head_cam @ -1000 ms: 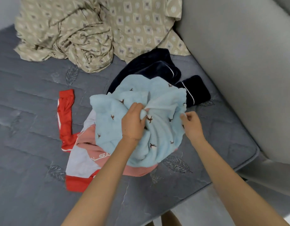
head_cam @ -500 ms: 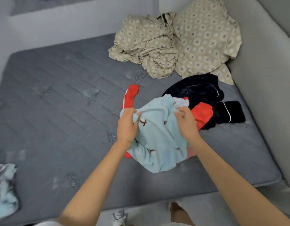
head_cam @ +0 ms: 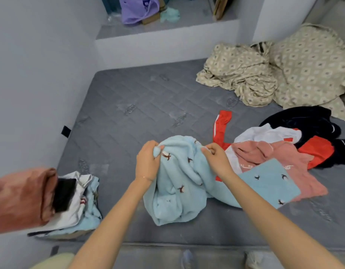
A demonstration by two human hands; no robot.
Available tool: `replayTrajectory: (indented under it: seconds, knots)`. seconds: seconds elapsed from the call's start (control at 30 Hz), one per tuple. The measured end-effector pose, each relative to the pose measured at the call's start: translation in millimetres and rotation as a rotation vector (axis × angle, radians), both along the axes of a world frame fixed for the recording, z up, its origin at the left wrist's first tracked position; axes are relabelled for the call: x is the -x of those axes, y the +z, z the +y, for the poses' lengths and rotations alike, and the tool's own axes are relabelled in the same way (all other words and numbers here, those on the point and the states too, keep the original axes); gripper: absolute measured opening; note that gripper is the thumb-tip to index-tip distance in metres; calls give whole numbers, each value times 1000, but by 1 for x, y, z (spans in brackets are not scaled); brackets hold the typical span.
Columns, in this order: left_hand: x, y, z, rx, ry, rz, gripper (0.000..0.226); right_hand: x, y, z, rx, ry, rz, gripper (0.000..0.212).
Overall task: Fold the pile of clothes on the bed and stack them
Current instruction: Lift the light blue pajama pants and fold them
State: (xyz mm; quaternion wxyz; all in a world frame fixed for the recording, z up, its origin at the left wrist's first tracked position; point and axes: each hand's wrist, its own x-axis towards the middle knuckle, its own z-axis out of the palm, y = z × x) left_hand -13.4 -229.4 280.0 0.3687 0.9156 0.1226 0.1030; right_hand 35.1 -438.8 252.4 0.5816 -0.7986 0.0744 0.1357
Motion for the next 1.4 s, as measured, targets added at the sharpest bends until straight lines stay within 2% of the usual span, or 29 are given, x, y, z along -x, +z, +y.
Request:
replayTrajectory:
  seconds: [0.13, 0.23, 0.47, 0.6, 0.67, 0.73, 0.83, 0.9, 0.97, 1.07, 1.13, 1.2, 1.3, 1.37, 1.4]
  knots:
    - [11, 13, 49, 9, 77, -40, 26, 8, 21, 47, 4, 15, -44, 13]
    - [18, 21, 70, -12, 97, -50, 27, 10, 32, 70, -2, 36, -54, 18]
    - [30, 33, 122, -67, 261, -86, 27, -5, 41, 106, 105, 243, 84, 30]
    - [32, 38, 156, -69, 314, -112, 25, -11, 49, 130, 60, 260, 88, 31]
    - [29, 40, 177, -83, 329, -122, 25, -15, 49, 143, 107, 304, 77, 33]
    - [24, 41, 202, -104, 351, -136, 25, -15, 48, 159, 137, 348, 128, 33]
    - [14, 39, 237, -81, 354, -142, 26, -11, 44, 187, 22, 330, 332, 25]
    - [9, 32, 256, -53, 316, -147, 27, -8, 45, 212, -10, 273, 369, 20]
    - [8, 24, 271, -8, 281, -123, 28, -11, 47, 238, -35, 167, 308, 20]
    - [17, 2, 286, 53, 228, -44, 32, -17, 55, 272, -136, 3, 218, 29]
    - [26, -14, 288, 101, 107, 31, 33, -19, 58, 290, -163, -65, 174, 31]
    - [32, -27, 290, 134, -77, 137, 32, -17, 59, 301, -179, -92, 147, 29]
    - [28, -38, 300, 157, -414, 420, 23, -11, 58, 307, -194, -69, 102, 22]
    - [16, -37, 313, 121, -530, 596, 22, -10, 63, 305, -177, -12, 72, 20]
    - [6, -36, 319, 75, -537, 605, 26, -10, 67, 303, -176, 28, 66, 19]
